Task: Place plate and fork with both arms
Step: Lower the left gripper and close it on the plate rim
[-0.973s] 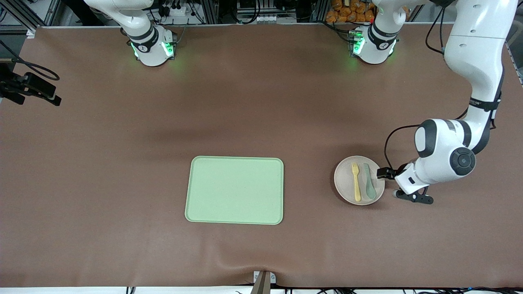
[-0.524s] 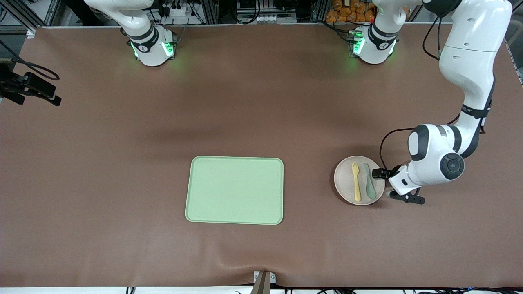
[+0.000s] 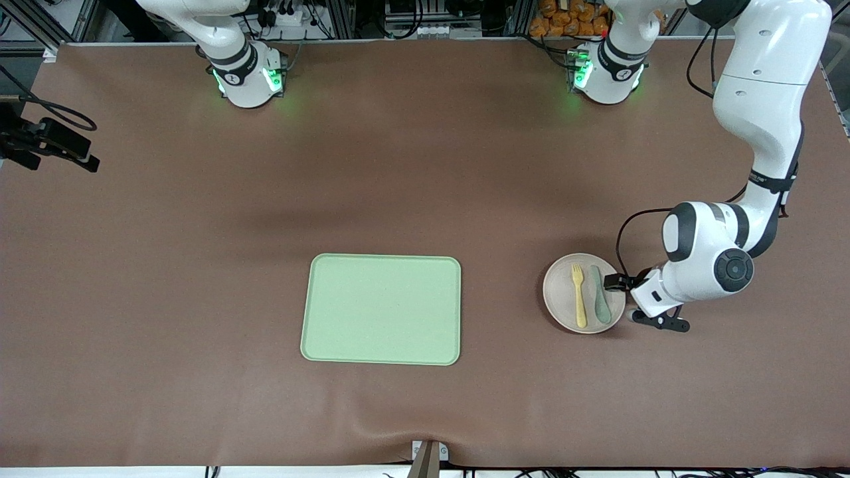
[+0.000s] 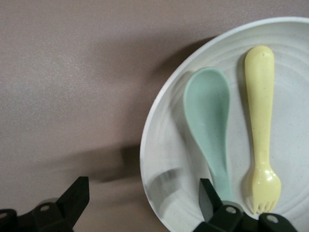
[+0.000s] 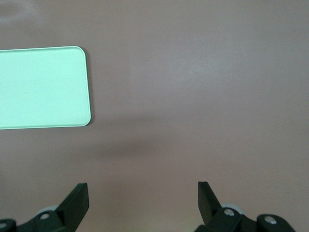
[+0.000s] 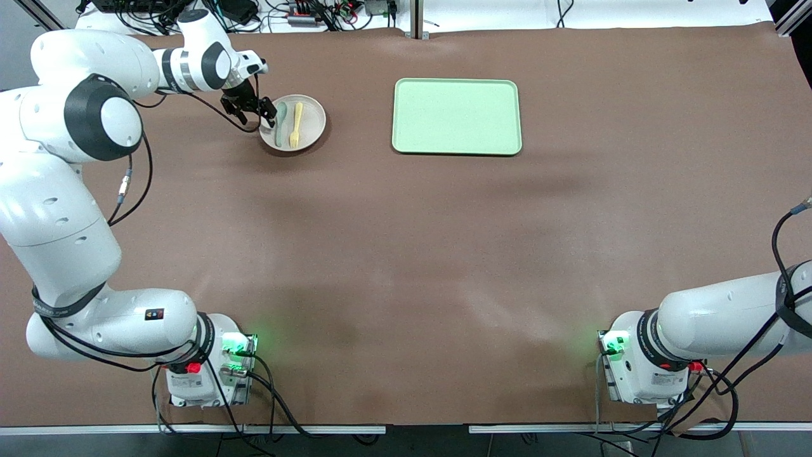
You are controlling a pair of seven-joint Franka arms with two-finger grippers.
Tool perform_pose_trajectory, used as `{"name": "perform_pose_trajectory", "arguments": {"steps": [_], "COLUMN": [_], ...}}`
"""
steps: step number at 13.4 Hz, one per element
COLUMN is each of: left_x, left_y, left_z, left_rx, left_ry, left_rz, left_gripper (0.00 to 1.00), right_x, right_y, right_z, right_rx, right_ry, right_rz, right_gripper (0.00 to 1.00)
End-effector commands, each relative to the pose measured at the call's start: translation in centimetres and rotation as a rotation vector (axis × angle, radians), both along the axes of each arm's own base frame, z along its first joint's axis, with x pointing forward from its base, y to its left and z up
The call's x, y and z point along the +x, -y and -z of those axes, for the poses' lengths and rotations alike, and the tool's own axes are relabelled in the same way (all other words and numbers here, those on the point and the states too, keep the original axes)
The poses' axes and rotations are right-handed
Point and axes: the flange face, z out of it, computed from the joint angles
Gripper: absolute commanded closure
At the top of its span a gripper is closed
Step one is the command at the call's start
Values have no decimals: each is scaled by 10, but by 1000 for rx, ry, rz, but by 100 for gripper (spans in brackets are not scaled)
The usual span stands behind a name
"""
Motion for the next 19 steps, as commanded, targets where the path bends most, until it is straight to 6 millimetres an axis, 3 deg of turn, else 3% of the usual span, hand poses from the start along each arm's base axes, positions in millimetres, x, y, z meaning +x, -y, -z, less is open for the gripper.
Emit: {"name": "perform_pose_trajectory", "arguments": {"steps": [1, 5, 7, 8, 12, 14, 19], "left_x": [1, 1, 1, 1, 1, 1, 0], "left_y": [-1, 0, 0, -1, 0, 0, 0], "left_z": [3, 3, 3, 3, 3, 3, 4], "left_rx": [1, 1, 1, 1, 1, 1, 1], "left_ry": [6, 6, 6, 6, 6, 6, 3], "left_rz": [5, 5, 7, 5, 7, 5, 6], "left_gripper": [0, 0, 25, 30, 33, 48, 50], "right_x": [-2, -2, -2, -2, -2, -2, -2], "right_y": [-1, -1, -1, -1, -1, -1, -1], "right_z": [-3, -3, -3, -3, -3, -2, -3], "right_rx": [12, 12, 12, 12, 12, 12, 12], "right_ry": [-2, -2, -2, -2, -2, -4, -2], "right_rz": [7, 7, 7, 7, 7, 7, 7], "right_gripper": [0, 0, 0, 0, 0, 0, 0]}}
